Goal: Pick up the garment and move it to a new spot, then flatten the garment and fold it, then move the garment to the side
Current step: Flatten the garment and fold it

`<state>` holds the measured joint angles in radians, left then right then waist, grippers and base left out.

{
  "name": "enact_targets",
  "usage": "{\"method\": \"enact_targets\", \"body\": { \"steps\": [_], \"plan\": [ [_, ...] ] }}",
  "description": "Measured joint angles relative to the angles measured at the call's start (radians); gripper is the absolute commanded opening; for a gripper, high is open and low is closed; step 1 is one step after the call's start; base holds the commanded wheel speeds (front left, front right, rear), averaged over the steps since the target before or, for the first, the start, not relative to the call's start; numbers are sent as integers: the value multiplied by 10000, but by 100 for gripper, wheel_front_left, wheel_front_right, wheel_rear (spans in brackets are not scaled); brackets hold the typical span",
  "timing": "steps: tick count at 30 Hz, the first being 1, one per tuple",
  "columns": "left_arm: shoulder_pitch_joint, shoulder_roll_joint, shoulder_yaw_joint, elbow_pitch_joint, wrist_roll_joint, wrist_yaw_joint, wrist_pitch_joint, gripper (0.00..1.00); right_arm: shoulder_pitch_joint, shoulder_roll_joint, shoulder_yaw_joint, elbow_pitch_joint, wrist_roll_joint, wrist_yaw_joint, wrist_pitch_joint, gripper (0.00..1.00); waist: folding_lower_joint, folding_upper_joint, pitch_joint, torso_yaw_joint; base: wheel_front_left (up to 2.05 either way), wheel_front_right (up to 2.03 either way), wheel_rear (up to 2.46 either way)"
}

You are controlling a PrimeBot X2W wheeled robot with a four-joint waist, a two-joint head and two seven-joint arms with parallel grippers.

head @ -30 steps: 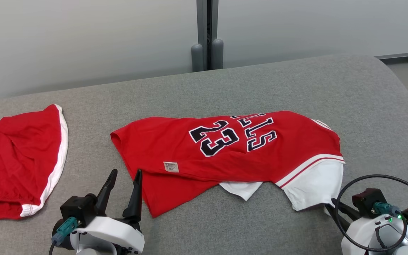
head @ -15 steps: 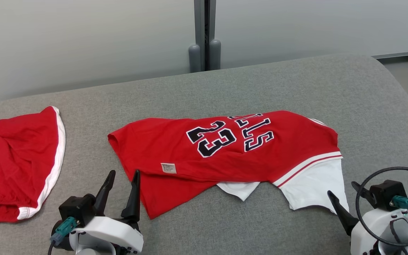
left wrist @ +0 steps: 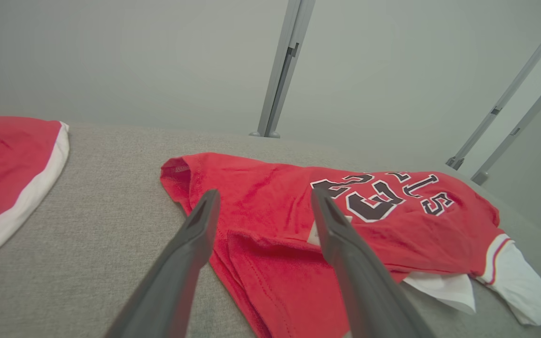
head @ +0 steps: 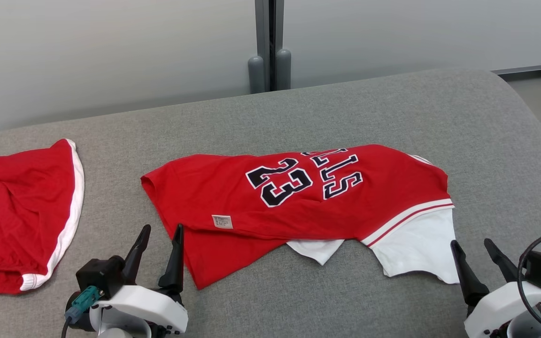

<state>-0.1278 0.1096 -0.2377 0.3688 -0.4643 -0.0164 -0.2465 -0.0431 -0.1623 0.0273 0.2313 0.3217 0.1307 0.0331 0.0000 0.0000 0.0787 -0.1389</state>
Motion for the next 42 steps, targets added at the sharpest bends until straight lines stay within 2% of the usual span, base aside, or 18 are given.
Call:
{"method": "enact_targets", "body": {
  "steps": [10, 22, 33, 37, 42],
  "plan": [
    [-40, 159, 6, 21, -52, 100, 311, 100, 18, 261, -698, 420, -121, 0, -163, 100, 0, 0, 150, -115, 0, 0, 0],
    [-162, 259, -44, 311, -293, 176, 849, 100, -93, 305, -732, 771, 127, 0, 19, 100, 0, 0, 179, -173, 0, 0, 0],
    [-1431, 779, -623, 1120, -265, 545, 4309, 100, -673, 196, -525, 1342, 353, 0, 922, 100, 0, 0, 218, -90, 0, 0, 0],
    [-1881, 905, -970, 1369, -209, 251, 5016, 100, -859, 274, -500, 1496, 474, 0, 1124, 100, 0, 0, 290, -99, 0, 0, 0],
    [-2470, 1104, -1354, 1893, 65, -52, 5235, 100, -1119, 324, -481, 1701, 522, 0, 1206, 100, 0, 0, 463, -137, 0, 0, 0]
  ]
}}
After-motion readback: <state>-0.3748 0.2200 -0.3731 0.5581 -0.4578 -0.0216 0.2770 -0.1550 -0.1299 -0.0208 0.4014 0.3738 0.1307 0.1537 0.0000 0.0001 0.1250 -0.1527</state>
